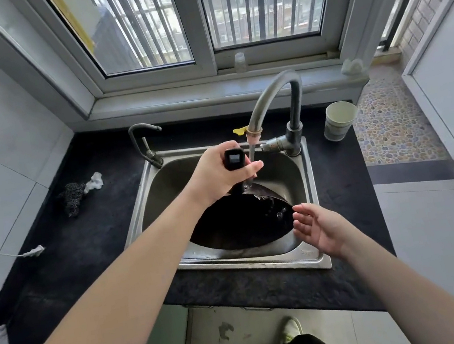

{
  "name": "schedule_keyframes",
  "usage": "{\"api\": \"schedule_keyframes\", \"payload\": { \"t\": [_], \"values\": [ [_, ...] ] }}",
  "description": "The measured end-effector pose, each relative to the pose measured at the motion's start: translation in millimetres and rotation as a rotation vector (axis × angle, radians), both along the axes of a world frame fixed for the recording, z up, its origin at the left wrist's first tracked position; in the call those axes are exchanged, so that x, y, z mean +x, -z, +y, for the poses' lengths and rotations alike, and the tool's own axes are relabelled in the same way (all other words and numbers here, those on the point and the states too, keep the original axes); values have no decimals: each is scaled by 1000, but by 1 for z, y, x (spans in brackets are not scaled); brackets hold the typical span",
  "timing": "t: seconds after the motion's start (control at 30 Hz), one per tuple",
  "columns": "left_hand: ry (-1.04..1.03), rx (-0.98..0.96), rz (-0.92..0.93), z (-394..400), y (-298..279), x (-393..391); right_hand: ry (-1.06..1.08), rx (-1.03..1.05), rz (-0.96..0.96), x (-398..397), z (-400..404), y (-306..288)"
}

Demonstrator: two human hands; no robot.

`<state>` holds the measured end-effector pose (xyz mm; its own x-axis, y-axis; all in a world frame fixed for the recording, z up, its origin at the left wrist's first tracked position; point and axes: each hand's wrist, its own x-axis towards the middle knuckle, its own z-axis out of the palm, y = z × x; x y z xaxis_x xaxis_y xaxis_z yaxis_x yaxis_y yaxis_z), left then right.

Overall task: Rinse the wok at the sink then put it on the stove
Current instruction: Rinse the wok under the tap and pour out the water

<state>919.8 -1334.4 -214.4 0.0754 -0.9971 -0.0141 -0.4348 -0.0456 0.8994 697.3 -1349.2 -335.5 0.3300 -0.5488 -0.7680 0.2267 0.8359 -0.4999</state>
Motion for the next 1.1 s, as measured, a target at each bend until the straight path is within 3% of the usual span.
{"api": "schedule_keyframes", "payload": {
  "t": [0.17,0.5,0.67,0.97,1.1],
  "values": [
    [-47,5,176,-1,6,3,-34,-55,89,1,-16,-2],
    [27,29,182,18,12,20,-184,-405,355,35,-59,-20],
    [-57,-62,205,29,21,27,-193,-466,458,43,-62,-18],
    [-271,-188,442,29,23,34,-220,-531,537,45,-72,-13],
    [-304,-208,393,24,23,29,-266,-571,522,45,-90,-11]
  ]
}}
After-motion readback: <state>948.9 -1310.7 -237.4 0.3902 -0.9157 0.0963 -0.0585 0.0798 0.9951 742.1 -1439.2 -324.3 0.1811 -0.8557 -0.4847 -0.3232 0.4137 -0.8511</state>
